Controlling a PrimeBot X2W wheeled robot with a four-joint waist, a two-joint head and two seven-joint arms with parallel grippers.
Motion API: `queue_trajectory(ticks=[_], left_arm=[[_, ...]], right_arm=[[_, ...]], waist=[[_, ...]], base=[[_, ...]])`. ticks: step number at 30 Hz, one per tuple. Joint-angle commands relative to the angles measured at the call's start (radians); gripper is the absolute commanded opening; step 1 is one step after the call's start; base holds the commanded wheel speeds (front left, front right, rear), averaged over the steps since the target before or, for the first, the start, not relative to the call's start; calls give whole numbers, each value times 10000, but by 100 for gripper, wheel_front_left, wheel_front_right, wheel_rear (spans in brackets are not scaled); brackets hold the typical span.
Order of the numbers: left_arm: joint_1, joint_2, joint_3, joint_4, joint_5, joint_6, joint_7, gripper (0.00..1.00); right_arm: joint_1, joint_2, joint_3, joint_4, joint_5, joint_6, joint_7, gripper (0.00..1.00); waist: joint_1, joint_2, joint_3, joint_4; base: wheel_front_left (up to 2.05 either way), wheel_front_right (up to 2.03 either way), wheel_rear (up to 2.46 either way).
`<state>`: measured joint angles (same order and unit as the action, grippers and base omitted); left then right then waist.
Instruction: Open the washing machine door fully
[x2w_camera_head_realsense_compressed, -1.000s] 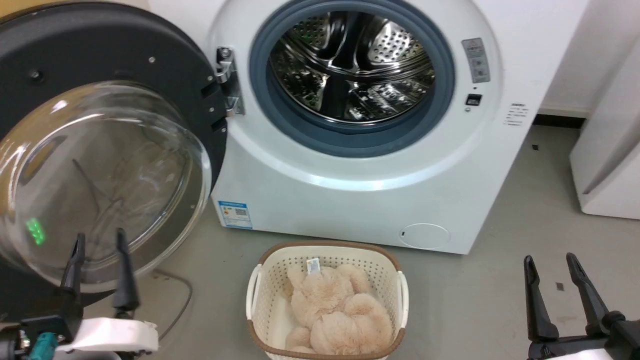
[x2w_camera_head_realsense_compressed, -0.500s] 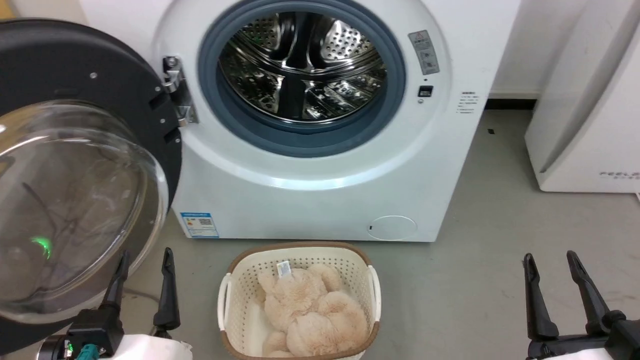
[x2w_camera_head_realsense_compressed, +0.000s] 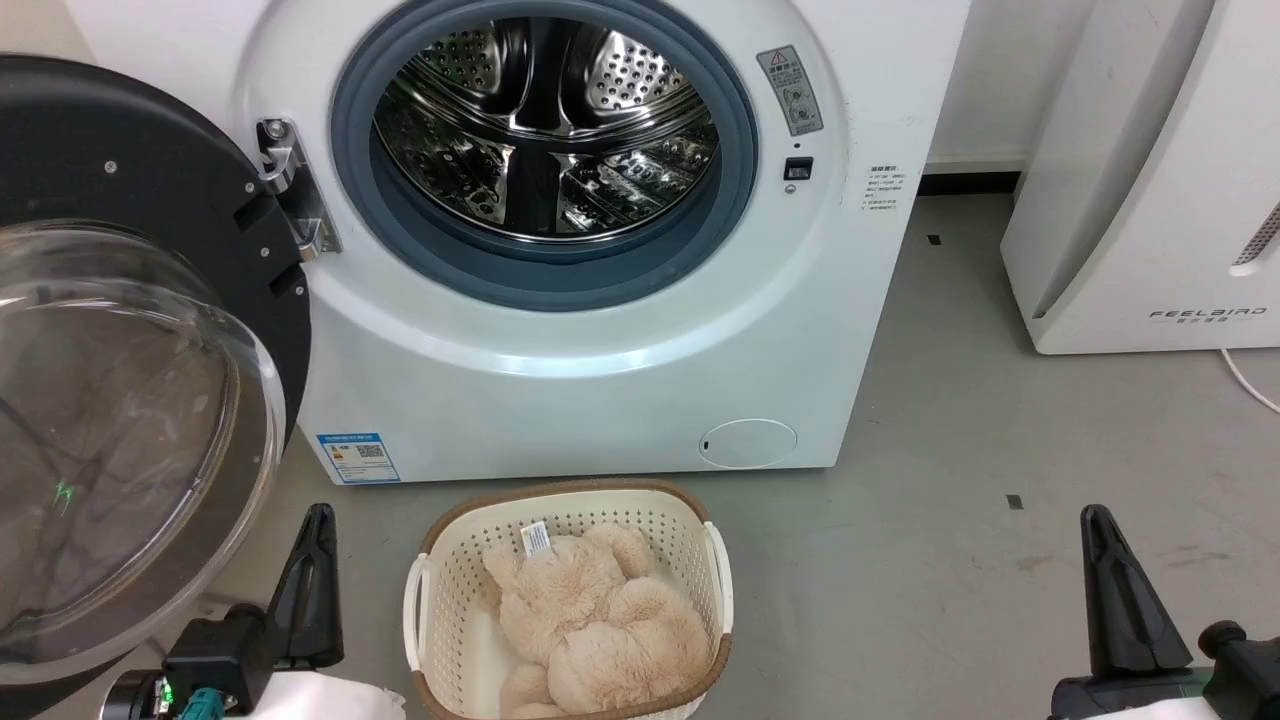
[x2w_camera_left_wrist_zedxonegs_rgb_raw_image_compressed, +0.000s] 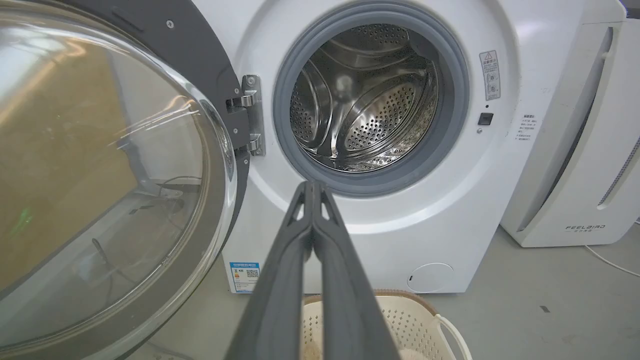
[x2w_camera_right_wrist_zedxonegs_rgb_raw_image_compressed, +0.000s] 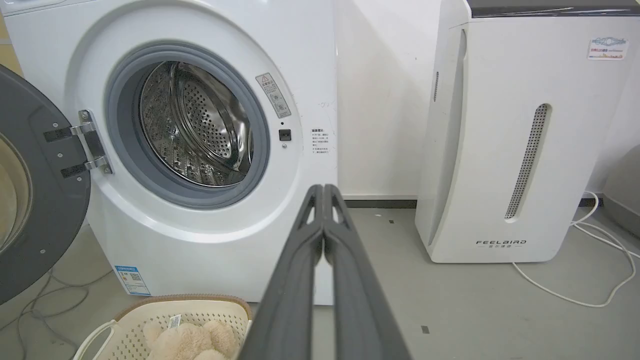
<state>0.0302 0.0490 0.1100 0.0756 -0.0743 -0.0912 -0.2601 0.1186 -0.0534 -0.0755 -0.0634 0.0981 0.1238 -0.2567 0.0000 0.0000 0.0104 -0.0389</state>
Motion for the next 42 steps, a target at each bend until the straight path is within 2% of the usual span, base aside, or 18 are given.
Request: queue_trajectory(ticks=[1,42], left_arm=[[-6,0,-21,-14,10,19,50,0],[-110,5,-399,-274,267,332,944,0]], right_arm=[[-24,1,14,13,-20,1,47,0],[-432,12,273,231,-357,25,931,0]], waist=[[0,0,-2,7],[0,0,-37,141]], base=[[0,0,0],[0,0,0]])
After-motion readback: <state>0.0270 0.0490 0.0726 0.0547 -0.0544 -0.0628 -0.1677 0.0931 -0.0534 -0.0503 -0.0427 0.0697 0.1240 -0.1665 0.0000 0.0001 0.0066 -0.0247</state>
